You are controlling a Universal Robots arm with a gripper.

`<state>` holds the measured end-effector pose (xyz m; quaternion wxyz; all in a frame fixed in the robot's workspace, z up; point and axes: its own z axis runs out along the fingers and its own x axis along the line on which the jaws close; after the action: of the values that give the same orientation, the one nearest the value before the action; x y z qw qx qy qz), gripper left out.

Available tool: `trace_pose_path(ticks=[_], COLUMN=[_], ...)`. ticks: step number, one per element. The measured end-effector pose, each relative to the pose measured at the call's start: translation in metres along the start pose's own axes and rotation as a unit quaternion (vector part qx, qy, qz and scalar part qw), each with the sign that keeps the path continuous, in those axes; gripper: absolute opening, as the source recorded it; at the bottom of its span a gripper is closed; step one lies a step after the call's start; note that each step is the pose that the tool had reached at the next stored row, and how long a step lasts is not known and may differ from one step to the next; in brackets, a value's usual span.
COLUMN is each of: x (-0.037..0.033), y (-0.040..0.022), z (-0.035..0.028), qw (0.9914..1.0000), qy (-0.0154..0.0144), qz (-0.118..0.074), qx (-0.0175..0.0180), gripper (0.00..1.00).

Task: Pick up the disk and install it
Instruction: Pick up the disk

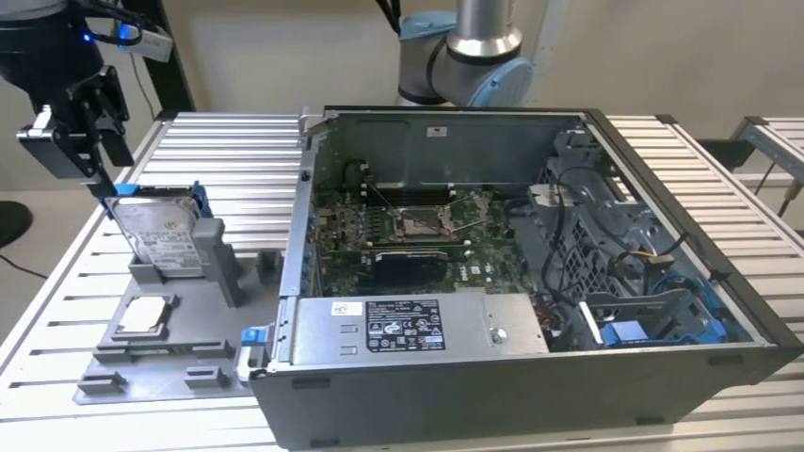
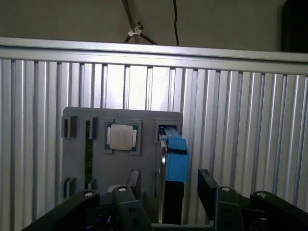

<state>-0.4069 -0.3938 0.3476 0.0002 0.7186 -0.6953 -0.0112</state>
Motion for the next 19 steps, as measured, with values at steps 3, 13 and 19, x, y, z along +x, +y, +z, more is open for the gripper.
trace_pose_path(ticks=[3, 13, 19], x=[0.0001, 0.0003, 0.0004], y=[-0.0001, -0.0003, -0.0004], z=[0.0044, 0.0189, 0.0282], qw=[0.99999, 0.99987, 0.99985], qy=[-0.0016, -0.0084, -0.0112], qz=[0.005, 0.014, 0.013], qx=[0.0001, 0.0005, 0.0005], gripper=[1.0, 1.0, 1.0])
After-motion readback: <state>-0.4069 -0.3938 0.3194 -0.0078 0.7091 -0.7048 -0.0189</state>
